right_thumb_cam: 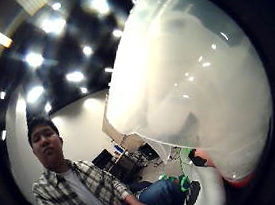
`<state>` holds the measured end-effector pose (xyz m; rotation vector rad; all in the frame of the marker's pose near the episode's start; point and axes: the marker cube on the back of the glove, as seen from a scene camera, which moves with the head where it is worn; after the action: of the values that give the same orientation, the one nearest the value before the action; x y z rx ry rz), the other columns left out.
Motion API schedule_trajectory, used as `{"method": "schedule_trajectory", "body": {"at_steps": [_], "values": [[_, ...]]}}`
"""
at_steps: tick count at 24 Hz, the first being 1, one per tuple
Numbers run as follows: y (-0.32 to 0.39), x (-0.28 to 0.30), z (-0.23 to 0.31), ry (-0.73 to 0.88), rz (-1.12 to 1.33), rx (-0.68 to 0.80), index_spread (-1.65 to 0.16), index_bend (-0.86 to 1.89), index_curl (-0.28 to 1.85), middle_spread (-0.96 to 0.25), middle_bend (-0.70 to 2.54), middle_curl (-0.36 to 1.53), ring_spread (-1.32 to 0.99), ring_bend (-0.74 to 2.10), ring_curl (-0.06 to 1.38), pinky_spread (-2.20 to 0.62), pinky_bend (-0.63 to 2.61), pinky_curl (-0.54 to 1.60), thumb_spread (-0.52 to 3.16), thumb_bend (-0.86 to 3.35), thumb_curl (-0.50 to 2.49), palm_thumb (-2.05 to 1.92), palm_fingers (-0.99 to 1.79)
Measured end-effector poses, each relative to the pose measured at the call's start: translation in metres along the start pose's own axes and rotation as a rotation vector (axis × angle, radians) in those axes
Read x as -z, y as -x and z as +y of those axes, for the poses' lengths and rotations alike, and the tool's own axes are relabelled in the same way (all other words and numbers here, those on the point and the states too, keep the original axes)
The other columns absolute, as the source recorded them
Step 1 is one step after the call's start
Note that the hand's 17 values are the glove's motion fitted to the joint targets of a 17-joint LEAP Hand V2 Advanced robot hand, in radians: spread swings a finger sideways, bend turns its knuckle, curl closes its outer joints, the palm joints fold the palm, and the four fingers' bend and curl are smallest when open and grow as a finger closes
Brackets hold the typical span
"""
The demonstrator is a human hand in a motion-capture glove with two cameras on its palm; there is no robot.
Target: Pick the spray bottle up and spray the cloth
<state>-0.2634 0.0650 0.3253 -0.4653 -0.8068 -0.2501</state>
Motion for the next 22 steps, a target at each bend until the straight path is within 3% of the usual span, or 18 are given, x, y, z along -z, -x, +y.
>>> {"method": "schedule_trajectory", "body": {"at_steps": [22], "values": [[-0.011, -0.013, 0.010, 0.069, 0.051, -0.039, -0.22, 0.08, 0.56, -0.09, 0.49, 0.55, -0.15, 0.56, 0.49, -0.15, 0.59, 0.44, 0.52, -0.06, 0.70, 0.97, 1.14]]}}
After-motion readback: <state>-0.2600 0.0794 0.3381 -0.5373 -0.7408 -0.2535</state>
